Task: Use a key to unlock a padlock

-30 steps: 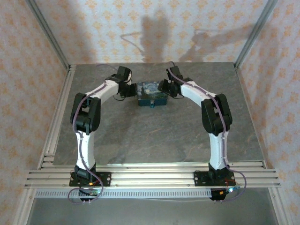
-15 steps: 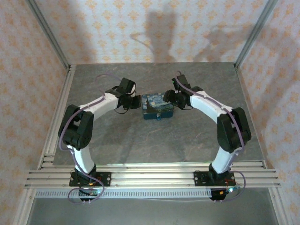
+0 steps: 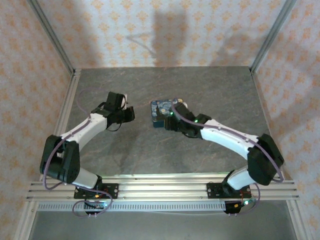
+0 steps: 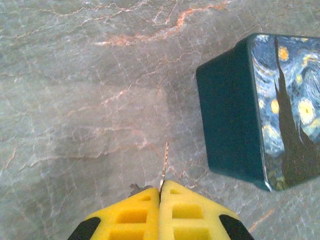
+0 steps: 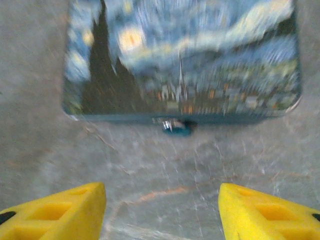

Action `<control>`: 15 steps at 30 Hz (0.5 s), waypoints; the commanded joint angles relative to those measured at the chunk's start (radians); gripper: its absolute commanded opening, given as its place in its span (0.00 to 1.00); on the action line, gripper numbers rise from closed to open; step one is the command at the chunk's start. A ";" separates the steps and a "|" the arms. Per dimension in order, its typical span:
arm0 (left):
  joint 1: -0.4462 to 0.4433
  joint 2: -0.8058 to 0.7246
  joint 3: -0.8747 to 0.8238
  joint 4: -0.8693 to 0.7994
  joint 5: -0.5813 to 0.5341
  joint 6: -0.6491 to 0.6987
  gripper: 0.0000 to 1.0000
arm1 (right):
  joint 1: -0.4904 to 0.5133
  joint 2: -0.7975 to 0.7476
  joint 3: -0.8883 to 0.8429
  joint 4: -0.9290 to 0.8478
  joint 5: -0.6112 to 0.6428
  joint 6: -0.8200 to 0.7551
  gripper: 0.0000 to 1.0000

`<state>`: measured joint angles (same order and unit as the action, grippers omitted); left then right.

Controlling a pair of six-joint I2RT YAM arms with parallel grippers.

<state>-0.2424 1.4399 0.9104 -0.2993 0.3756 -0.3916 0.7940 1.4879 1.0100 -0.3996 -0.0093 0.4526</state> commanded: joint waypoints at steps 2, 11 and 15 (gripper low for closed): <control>-0.003 -0.088 -0.073 0.022 -0.036 0.013 0.00 | 0.010 0.110 -0.005 0.094 0.120 0.042 0.59; -0.004 -0.139 -0.111 -0.006 -0.073 0.038 0.00 | 0.011 0.299 0.124 0.140 0.142 0.000 0.57; -0.004 -0.141 -0.144 0.014 -0.079 0.032 0.00 | 0.011 0.356 0.176 0.127 0.149 -0.002 0.57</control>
<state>-0.2424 1.3132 0.7956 -0.2939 0.3313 -0.3794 0.8062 1.8080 1.1465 -0.2867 0.0944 0.4625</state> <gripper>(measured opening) 0.049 0.569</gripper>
